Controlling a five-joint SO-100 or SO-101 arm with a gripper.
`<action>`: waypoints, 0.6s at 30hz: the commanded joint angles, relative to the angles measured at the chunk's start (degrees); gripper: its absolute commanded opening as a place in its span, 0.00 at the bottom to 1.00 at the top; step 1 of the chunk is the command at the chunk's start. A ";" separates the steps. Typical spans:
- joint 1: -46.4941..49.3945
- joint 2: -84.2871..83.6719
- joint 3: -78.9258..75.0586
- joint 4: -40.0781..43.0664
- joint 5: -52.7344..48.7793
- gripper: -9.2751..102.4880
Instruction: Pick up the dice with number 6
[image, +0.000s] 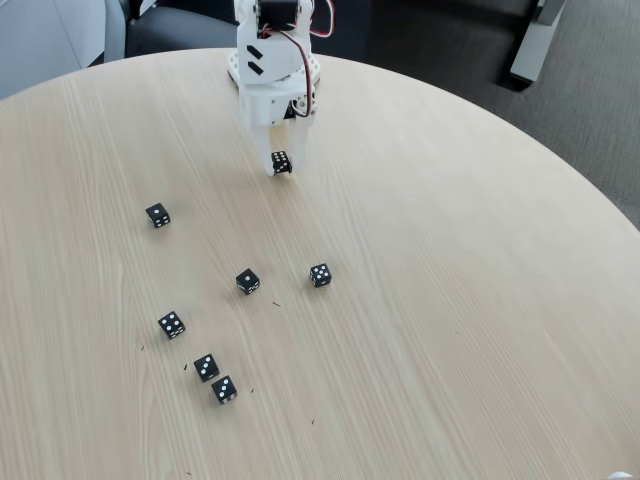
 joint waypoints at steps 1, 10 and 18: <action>-0.35 0.35 -0.26 0.18 -0.35 0.08; -0.35 0.44 -0.26 0.18 -0.53 0.08; 0.44 0.35 -0.26 0.09 -2.11 0.08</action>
